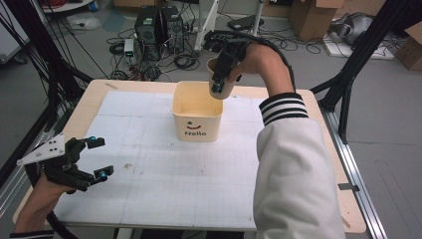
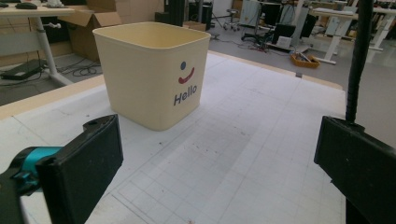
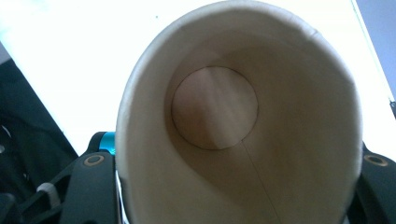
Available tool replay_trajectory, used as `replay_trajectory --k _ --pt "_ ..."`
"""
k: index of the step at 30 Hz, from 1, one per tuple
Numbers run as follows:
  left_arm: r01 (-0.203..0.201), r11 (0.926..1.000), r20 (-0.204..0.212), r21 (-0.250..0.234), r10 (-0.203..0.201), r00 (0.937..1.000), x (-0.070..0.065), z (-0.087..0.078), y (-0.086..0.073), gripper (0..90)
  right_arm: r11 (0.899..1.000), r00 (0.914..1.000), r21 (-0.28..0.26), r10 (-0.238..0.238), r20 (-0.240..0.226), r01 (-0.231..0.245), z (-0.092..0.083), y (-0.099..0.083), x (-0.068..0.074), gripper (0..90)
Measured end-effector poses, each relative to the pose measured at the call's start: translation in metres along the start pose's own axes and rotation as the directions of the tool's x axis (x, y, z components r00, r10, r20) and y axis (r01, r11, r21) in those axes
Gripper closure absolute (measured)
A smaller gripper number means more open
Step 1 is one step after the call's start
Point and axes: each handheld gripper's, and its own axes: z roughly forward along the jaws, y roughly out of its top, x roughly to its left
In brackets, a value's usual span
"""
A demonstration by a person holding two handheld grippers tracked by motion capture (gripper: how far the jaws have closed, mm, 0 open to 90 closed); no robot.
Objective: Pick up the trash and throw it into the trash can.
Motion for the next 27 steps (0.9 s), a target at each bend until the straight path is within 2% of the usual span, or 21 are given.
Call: replay_trajectory --k 4,8,15,18,24,27 --pt "-0.004 1.0 0.002 0.003 0.004 1.0 0.0 0.001 0.0 1.7 1.0 0.9999 -0.014 0.009 -0.007 -0.009 0.004 0.008 -0.007 34.6" --pt "-0.01 0.9999 -0.003 0.008 0.01 0.9999 -0.002 0.001 0.001 1.7 1.0 0.9996 -0.011 0.024 0.012 -0.024 0.011 0.019 -0.014 34.7" --pt "-0.015 0.9999 -0.004 0.006 0.015 0.9999 -0.003 0.0 0.003 1.7 0.999 0.9985 -0.005 0.039 0.038 -0.039 0.013 0.039 -0.017 34.8" --pt "-0.013 0.9999 -0.003 0.007 0.013 0.9999 -0.002 0.0 0.002 1.7 0.999 0.9987 -0.013 0.04 0.031 -0.039 0.015 0.048 -0.019 34.8" --pt "-0.013 0.9999 -0.001 0.008 0.013 0.9999 -0.002 0.001 0.002 1.7 0.997 0.9972 -0.032 0.073 0.017 -0.072 0.022 0.06 -0.027 34.9" --pt "-0.01 0.9999 -0.003 0.006 0.01 0.9999 -0.001 0.0 0.002 1.7 0.995 0.9956 -0.038 0.09 0.025 -0.089 0.026 0.065 -0.031 35.0"
